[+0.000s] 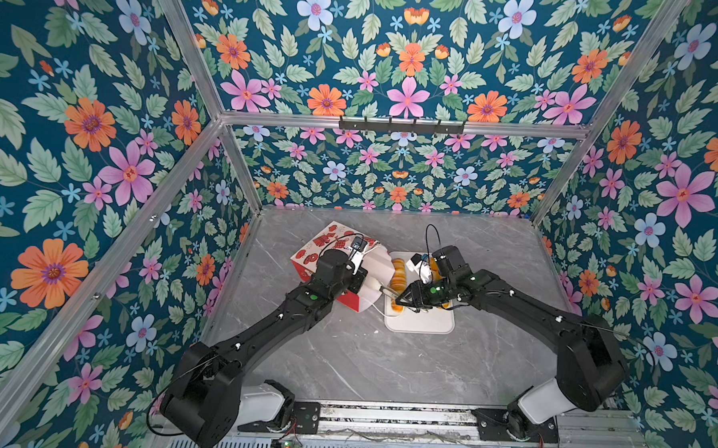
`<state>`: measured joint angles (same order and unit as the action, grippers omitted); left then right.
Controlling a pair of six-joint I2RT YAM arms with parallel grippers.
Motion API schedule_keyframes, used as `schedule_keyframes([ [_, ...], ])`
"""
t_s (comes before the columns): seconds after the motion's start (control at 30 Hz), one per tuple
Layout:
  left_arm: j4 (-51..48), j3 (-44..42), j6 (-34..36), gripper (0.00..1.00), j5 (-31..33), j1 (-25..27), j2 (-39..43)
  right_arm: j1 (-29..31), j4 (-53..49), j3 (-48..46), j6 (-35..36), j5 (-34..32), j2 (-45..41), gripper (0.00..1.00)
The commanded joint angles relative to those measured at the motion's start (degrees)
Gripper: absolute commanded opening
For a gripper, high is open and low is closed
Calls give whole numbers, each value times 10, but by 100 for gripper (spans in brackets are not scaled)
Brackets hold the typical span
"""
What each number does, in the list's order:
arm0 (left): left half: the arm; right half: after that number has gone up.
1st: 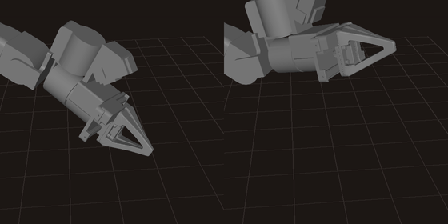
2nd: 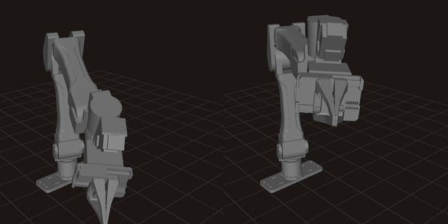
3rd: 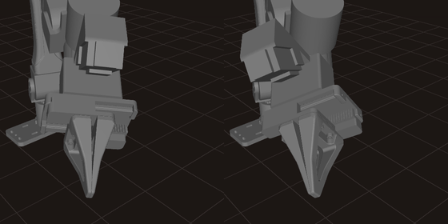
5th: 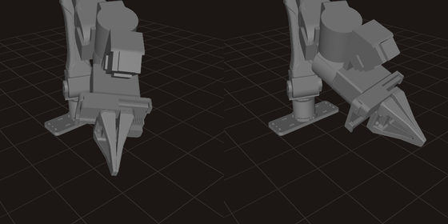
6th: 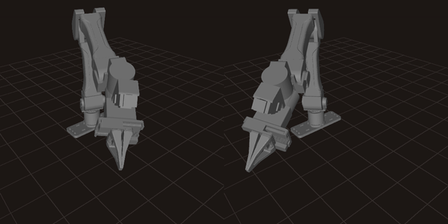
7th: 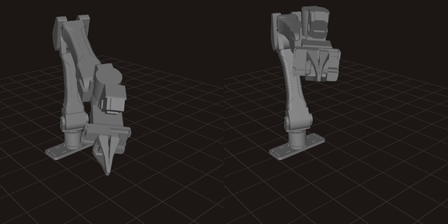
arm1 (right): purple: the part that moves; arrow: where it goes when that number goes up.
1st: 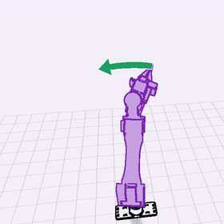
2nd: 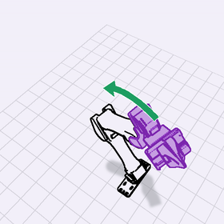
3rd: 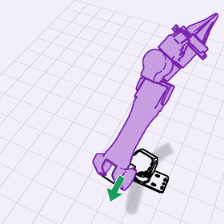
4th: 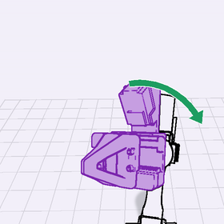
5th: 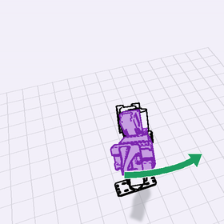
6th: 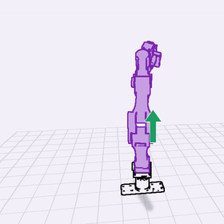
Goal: Take the fake bread out of the paper bag
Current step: 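Move the right gripper's tongs into the bag mouth toward the remaining bread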
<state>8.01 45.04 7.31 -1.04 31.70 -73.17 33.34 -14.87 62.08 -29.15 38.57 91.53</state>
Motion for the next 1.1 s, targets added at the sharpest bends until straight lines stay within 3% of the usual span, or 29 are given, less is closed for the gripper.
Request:
schedule_keyframes([
  [0.0, -4, 2, 25, 0, -30, -1, 4, 5, 99, 12, -39, 8, 23, 31],
  [0.2, -11, -1, 31, 0, -55, -1, 17, 9, 103, 44, -32, -14, 70, 37],
  [0.6, -17, 14, 28, 0, -55, -1, 18, 18, 71, 89, -22, -97, 120, 39],
  [1.07, -5, 6, 24, 0, -58, -1, 24, 18, 165, 19, -76, -5, 100, 39],
])
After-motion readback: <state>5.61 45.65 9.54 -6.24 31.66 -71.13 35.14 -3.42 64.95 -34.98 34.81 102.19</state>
